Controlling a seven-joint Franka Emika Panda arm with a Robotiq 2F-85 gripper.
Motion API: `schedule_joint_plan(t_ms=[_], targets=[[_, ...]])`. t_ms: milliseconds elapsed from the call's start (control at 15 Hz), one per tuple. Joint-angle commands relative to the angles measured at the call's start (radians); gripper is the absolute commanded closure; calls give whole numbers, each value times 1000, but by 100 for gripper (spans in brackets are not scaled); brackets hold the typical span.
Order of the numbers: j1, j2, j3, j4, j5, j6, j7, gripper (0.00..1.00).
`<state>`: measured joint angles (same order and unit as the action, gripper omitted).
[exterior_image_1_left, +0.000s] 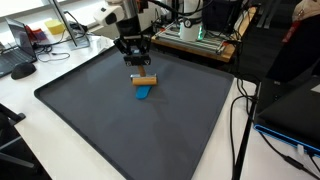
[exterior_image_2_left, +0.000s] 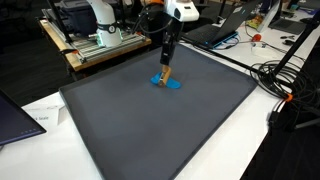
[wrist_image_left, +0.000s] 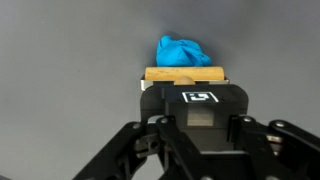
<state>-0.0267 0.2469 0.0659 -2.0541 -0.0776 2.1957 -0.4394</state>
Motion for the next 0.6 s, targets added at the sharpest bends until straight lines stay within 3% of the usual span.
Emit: schedule_joint_plan(t_ms=[0, 533], targets=[[2, -39, -37, -62, -98, -73, 22, 78], [-7, -9, -31, -40, -79, -101, -23, 78]])
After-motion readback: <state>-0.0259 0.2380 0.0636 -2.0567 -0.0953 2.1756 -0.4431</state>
